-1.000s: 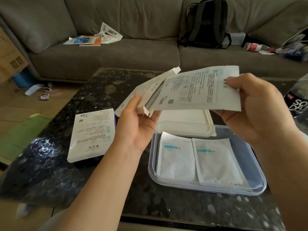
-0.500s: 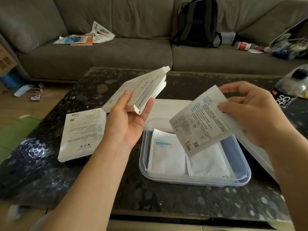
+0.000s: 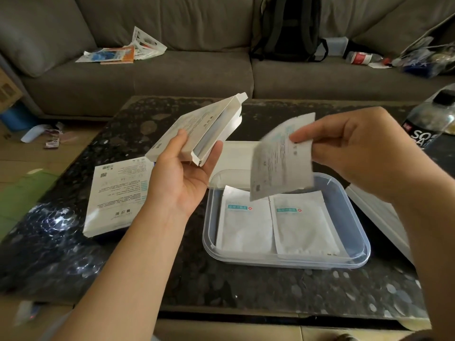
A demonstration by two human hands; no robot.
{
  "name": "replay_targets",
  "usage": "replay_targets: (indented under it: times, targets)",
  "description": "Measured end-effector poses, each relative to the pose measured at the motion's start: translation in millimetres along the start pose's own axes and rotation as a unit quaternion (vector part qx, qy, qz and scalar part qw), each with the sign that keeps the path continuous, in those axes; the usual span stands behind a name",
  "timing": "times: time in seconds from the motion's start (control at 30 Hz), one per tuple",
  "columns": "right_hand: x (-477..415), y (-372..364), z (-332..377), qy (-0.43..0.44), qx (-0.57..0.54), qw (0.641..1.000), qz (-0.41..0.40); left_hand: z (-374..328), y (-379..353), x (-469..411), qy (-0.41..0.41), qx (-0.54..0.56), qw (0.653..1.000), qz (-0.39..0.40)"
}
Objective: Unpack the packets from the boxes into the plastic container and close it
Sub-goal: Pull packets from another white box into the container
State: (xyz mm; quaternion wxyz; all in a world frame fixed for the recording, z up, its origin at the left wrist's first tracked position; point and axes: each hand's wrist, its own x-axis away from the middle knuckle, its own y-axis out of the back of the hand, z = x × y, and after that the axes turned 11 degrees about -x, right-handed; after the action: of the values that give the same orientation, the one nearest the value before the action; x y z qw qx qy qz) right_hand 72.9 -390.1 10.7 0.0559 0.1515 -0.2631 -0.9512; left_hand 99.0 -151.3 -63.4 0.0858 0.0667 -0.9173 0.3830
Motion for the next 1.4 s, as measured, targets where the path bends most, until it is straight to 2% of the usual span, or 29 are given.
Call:
replay_targets:
  times: [0.07,0.13,0.2,0.33,0.5,0.6,0.8,0.9,1.07,1.17,1.23,1.27,1.3,1.37,1.4]
  targets:
    - [-4.5,-4.4,-5.9,0.062,0.039,0.997,-0.035,0.4,0.9,-0.8,0.000,-0.003,1.000,0.003]
    - [-8.1,-6.9,-10.7,0.073,0.069,0.993,-0.064,1.2,1.5,-1.6,-0.002,-0.003,1.000,0.004]
    - [-10.3,-6.1,-15.1,0.047,0.038,0.996,-0.063,2.0,1.6,-2.2,-0.001,-0.005,1.000,0.006]
    - [-10.6,-12.0,-24.1,-0.021,-0.060,0.998,0.003,2.9,1.5,-2.4,0.003,-0.012,1.000,0.001]
    - [-13.6,-26.5,-43.4,-0.070,-0.042,0.997,0.016,1.5,1.5,-1.2,0.006,-0.007,1.000,0.009]
    - [-15.8,-31.1,-49.9,-0.124,-0.080,0.988,0.039,1.0,1.7,-0.4,0.006,-0.010,1.000,0.009]
    - [-23.8,-26.9,-61.4,-0.234,-0.305,0.913,0.137,1.1,1.5,0.8,0.007,-0.012,1.000,0.003]
    - [-26.1,-30.4,-70.2,-0.255,-0.344,0.889,0.160,1.9,1.2,0.1,0.012,-0.012,1.000,0.004]
    - [-28.7,-27.7,-75.4,-0.257,-0.433,0.850,0.154,2.7,1.3,-1.3,0.015,-0.018,1.000,0.004]
    - [-28.7,-33.0,-75.1,-0.273,-0.450,0.833,0.172,2.7,1.8,-1.9,0.016,-0.020,1.000,0.005]
    - [-29.5,-41.7,-76.6,-0.283,-0.423,0.840,0.186,2.4,1.9,-1.7,0.017,-0.023,1.000,0.006]
    - [-29.9,-46.8,-77.5,-0.289,-0.384,0.857,0.184,2.2,1.9,-1.4,0.018,-0.024,1.000,0.007]
    - [-30.7,-52.1,-79.1,-0.290,-0.318,0.885,0.176,2.2,1.9,-1.0,0.019,-0.025,0.999,0.008]
    - [-32.2,-59.4,-81.8,-0.245,-0.104,0.950,0.159,2.5,1.7,0.0,0.020,-0.028,0.999,0.009]
    - [-32.2,-62.0,-81.1,-0.208,0.000,0.965,0.161,2.9,1.7,0.3,0.021,-0.030,0.999,0.008]
